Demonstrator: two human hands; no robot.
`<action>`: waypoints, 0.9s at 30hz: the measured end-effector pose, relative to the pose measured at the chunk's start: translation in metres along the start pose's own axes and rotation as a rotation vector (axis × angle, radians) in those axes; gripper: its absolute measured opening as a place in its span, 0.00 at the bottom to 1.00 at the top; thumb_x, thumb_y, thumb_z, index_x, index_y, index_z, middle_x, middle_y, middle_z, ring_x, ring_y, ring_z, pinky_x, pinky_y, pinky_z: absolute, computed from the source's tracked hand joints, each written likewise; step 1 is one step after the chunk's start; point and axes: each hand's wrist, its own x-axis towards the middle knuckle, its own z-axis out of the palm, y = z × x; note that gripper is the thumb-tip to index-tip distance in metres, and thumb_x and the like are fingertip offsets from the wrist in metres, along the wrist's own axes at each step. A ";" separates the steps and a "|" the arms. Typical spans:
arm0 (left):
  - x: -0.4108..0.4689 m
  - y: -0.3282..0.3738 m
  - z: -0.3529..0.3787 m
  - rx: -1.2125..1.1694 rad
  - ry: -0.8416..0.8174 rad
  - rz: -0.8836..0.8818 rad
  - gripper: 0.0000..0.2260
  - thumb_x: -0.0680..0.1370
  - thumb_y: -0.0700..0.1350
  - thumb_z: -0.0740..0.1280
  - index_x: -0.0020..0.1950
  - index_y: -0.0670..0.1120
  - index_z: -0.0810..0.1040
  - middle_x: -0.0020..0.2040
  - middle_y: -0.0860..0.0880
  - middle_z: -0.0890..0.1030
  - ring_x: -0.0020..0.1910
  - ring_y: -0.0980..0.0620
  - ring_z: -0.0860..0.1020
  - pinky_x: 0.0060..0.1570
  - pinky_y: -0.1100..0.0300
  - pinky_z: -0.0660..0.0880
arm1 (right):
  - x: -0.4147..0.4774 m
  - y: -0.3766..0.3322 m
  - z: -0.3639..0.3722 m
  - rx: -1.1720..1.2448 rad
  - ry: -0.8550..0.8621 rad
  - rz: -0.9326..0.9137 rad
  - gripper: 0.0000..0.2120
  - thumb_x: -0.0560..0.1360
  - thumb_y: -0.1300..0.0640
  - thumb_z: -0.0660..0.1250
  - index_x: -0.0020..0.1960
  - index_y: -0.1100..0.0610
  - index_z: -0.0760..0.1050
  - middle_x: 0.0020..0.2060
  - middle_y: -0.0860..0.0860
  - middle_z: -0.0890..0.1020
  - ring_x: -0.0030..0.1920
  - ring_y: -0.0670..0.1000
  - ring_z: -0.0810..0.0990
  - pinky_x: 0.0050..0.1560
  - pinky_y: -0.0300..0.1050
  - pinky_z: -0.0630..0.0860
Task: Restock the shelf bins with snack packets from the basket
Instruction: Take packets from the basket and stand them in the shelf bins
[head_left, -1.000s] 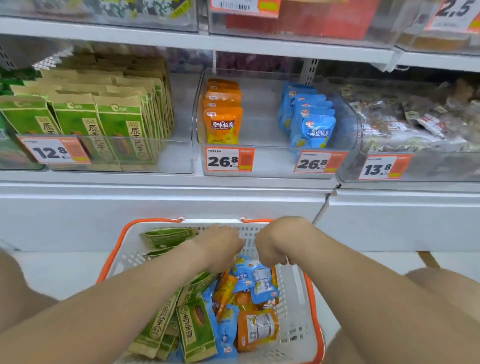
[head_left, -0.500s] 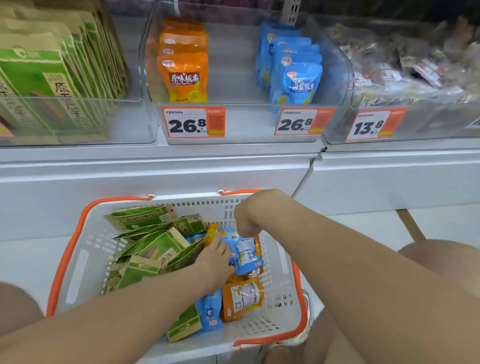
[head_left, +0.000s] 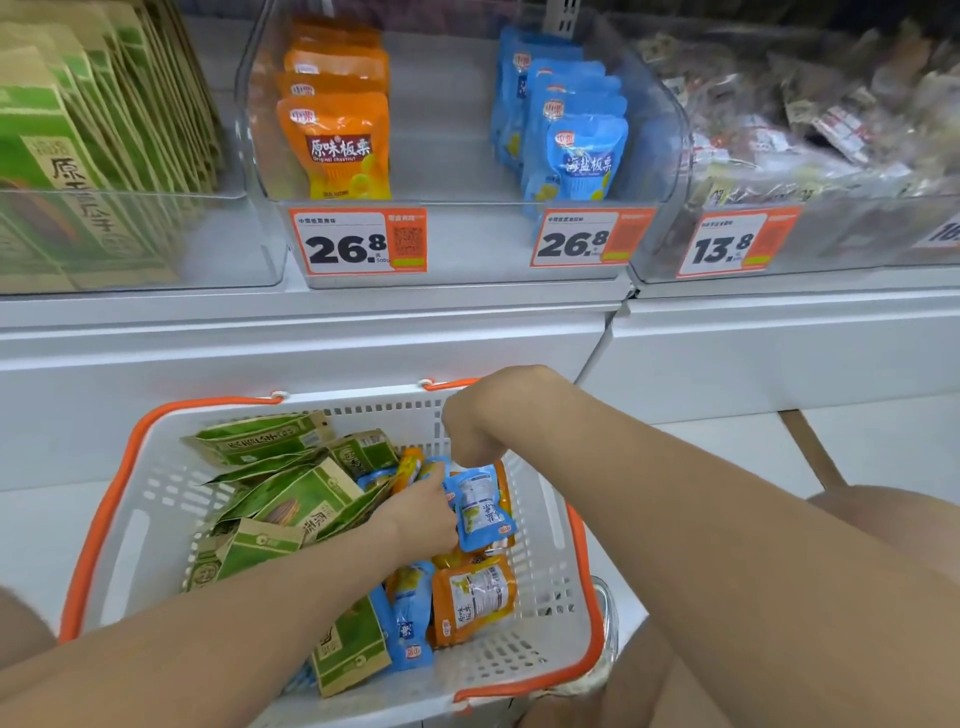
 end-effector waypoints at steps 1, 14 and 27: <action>-0.002 -0.004 0.000 0.001 0.022 -0.007 0.09 0.82 0.36 0.68 0.43 0.46 0.77 0.41 0.48 0.80 0.49 0.45 0.78 0.61 0.41 0.68 | -0.001 0.000 -0.001 -0.001 -0.003 0.001 0.19 0.83 0.55 0.58 0.72 0.54 0.73 0.67 0.53 0.77 0.63 0.56 0.80 0.65 0.54 0.77; -0.023 -0.062 0.012 -0.782 0.424 -0.396 0.08 0.83 0.40 0.65 0.61 0.50 0.76 0.60 0.48 0.78 0.60 0.47 0.76 0.60 0.50 0.75 | -0.028 0.016 -0.012 0.016 0.057 -0.021 0.09 0.82 0.56 0.58 0.55 0.56 0.76 0.54 0.52 0.78 0.57 0.58 0.80 0.63 0.56 0.79; -0.081 -0.097 -0.081 -1.721 1.142 -0.532 0.05 0.85 0.47 0.66 0.57 0.51 0.82 0.47 0.52 0.86 0.45 0.56 0.83 0.39 0.61 0.78 | -0.076 0.064 -0.028 0.396 0.299 0.011 0.25 0.77 0.46 0.74 0.68 0.57 0.74 0.51 0.56 0.84 0.46 0.55 0.87 0.48 0.55 0.86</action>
